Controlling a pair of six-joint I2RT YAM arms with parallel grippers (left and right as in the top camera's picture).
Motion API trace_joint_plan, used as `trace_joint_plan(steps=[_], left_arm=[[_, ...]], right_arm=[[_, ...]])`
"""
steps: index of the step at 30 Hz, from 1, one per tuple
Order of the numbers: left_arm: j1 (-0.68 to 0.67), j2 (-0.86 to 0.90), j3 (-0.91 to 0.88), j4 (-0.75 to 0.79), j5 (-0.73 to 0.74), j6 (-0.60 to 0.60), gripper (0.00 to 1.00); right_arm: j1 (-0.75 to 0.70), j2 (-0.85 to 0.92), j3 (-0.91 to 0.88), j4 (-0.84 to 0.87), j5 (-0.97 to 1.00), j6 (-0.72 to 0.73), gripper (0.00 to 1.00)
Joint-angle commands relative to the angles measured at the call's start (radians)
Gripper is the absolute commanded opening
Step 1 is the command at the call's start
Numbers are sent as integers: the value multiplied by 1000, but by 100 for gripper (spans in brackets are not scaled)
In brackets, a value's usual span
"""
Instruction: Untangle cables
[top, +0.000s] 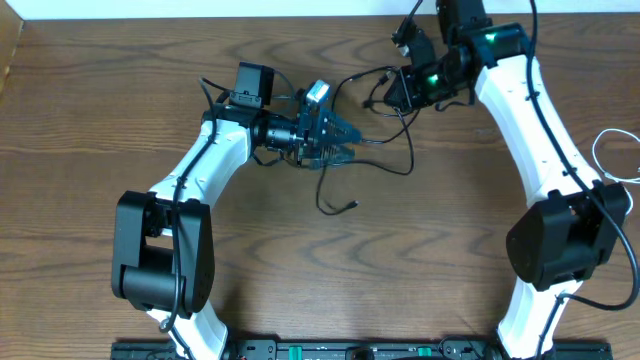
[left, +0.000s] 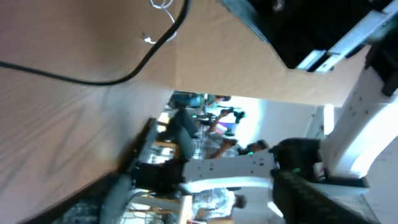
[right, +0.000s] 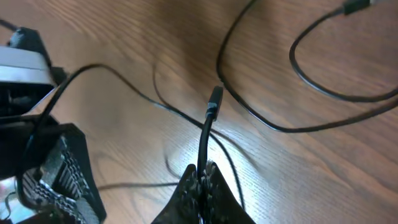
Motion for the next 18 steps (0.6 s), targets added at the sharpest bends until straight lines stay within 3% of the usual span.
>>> trace_joint_plan(steps=[1,3,7,11,14,18], left_arm=[[26,-9,-3,0,50,-116,87],[44,-21,-3,0,50,-147,91],[86,-82,-3,1,50,-172,95],[92,-119,-3,-35,-13,-55,95],[89,-122,-3,-172,-289,29,95],[88,-122,-3,-343,-893,127,95]], right_arm=[[38,36,-5,-3,37,40,1],[61,46,-5,-2,64,49,1],[90,70,-5,2,100,69,13],[90,77,-5,18,100,100,15],[89,77,-5,31,99,105,17],[85,77,-5,22,96,103,21]])
